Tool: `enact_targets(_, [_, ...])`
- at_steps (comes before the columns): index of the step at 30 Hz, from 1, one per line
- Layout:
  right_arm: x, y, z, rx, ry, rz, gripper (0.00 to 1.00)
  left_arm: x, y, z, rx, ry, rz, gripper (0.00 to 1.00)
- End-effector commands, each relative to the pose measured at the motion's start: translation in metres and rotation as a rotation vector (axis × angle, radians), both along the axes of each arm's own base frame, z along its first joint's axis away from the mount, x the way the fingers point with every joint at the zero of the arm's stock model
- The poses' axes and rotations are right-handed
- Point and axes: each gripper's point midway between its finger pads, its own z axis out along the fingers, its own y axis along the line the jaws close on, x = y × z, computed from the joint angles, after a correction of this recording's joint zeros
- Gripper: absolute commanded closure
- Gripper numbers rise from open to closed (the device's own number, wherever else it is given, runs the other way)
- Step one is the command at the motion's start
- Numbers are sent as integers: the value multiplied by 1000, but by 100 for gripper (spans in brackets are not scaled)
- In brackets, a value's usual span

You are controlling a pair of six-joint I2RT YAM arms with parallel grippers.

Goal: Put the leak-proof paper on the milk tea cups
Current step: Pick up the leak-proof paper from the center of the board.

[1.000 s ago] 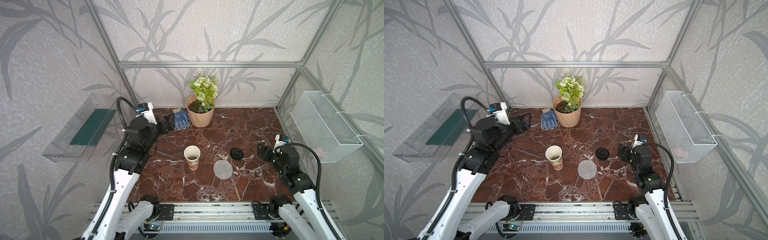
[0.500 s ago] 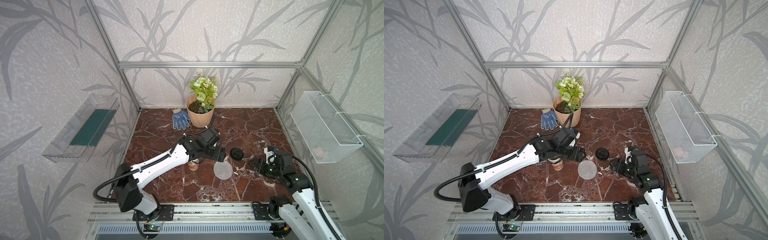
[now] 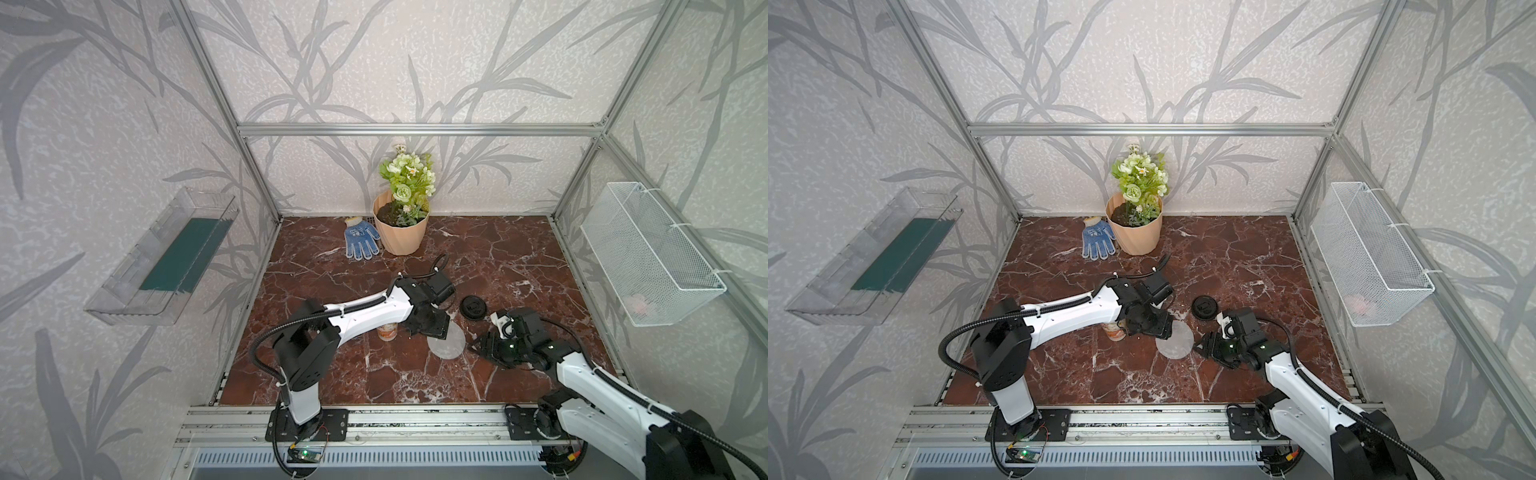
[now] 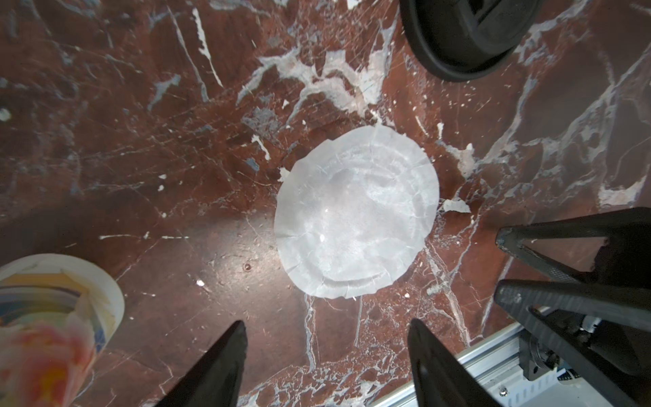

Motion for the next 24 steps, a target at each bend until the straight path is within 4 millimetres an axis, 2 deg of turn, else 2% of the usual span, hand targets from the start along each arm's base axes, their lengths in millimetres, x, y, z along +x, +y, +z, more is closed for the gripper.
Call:
enact_targets(1, [14,7,15,36,-78,4,34,7,-1,10,9,-44,13,28])
enact_targets(3, [17,3,11,27,-86,-35,35,9,-3,7,11,-38,14,27])
enact_targets(7, [25,0,6,28,-107,-84,36,4,-10,-18,36,23,-5,27])
enact_targets(12, [32,10,9,65,-125,-49,36,7,-16,-30,28,27,-2,26])
enact_targets(16, [40,18,7,67,-122,-5,36,3,-23,-40,5,68,-7,35])
enact_targets(21, [55,13,-2,19,-126,22,38,-3,-23,-50,-5,100,-6,45])
enact_targets(24, [55,21,-7,49,-104,70,40,-5,-23,-53,-9,111,-4,51])
